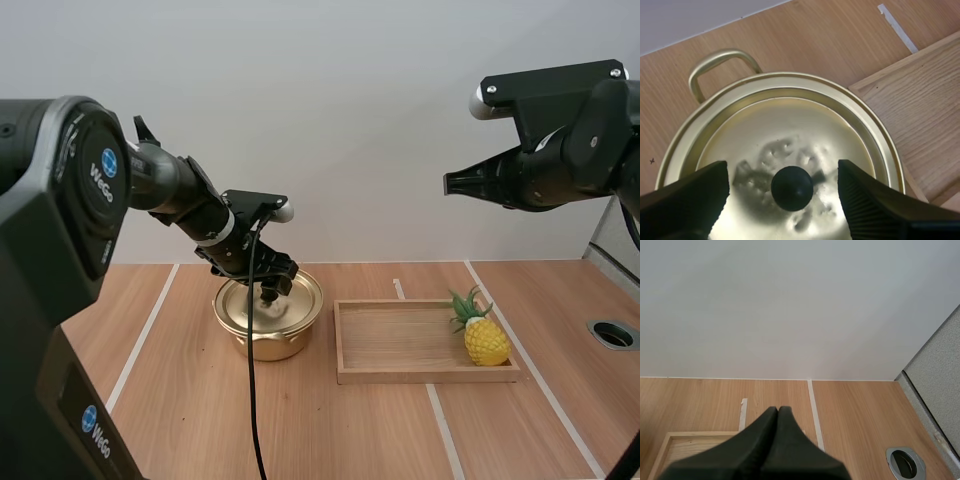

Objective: Open the pot, put the pineapple inside, and close it

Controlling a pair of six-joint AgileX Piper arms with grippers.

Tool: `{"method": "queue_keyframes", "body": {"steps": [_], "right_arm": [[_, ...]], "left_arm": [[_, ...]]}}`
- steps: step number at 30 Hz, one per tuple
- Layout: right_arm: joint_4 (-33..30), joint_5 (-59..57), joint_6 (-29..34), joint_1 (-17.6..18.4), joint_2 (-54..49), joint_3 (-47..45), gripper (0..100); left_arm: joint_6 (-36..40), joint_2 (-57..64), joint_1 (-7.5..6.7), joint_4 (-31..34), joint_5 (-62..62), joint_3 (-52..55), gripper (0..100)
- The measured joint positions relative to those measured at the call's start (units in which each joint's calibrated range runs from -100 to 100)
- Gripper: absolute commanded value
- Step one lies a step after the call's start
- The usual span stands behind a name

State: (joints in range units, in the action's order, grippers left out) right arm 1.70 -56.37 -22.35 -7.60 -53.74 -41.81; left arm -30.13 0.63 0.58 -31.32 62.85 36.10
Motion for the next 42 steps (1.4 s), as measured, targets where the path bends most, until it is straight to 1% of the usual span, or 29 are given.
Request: {"method": "queue_keyframes", "body": {"steps": [3, 4, 5, 6, 7, 8, 9, 12, 24, 26, 32, 42], "right_arm": [[0.00, 0.00, 0.00, 0.00, 0.00, 0.00, 0], [0.00, 0.00, 0.00, 0.00, 0.00, 0.00, 0], [0.00, 0.00, 0.00, 0.00, 0.00, 0.00, 0], [0.00, 0.00, 0.00, 0.00, 0.00, 0.00, 0], [0.00, 0.00, 0.00, 0.00, 0.00, 0.00, 0], [0.00, 0.00, 0.00, 0.00, 0.00, 0.00, 0], [0.00, 0.00, 0.00, 0.00, 0.00, 0.00, 0], [0.00, -0.16, 0.00, 0.00, 0.00, 0.00, 0], [0.00, -0.16, 0.00, 0.00, 0.00, 0.00, 0], [0.00, -0.16, 0.00, 0.00, 0.00, 0.00, 0], [0.00, -0.16, 0.00, 0.00, 0.00, 0.00, 0], [0.00, -1.58, 0.00, 0.00, 0.00, 0.00, 0]], "left_arm": [[0.00, 0.00, 0.00, 0.00, 1.21, 0.00, 100], [0.14, 0.00, 0.00, 0.00, 1.46, 0.00, 92], [0.43, 0.00, 0.00, 0.00, 1.72, 0.00, 67], [0.81, 0.00, 0.00, 0.00, 1.96, 0.00, 39], [0.95, 0.00, 0.00, 0.00, 2.03, 0.00, 17], [1.09, 0.00, 0.00, 0.00, 2.26, 0.00, 0], [1.20, 0.00, 0.00, 0.00, 2.53, 0.00, 2], [1.34, 0.00, 0.00, -0.13, 3.08, 0.00, 0], [1.34, 0.00, 0.00, -0.21, 3.08, 0.00, 0], [1.34, 0.93, 0.00, -0.26, 1.57, 0.00, 0], [1.43, 9.32, 0.00, -2.83, -6.01, -1.07, 0], [1.43, 28.82, 0.00, -6.71, -23.96, -4.51, 0]]}}
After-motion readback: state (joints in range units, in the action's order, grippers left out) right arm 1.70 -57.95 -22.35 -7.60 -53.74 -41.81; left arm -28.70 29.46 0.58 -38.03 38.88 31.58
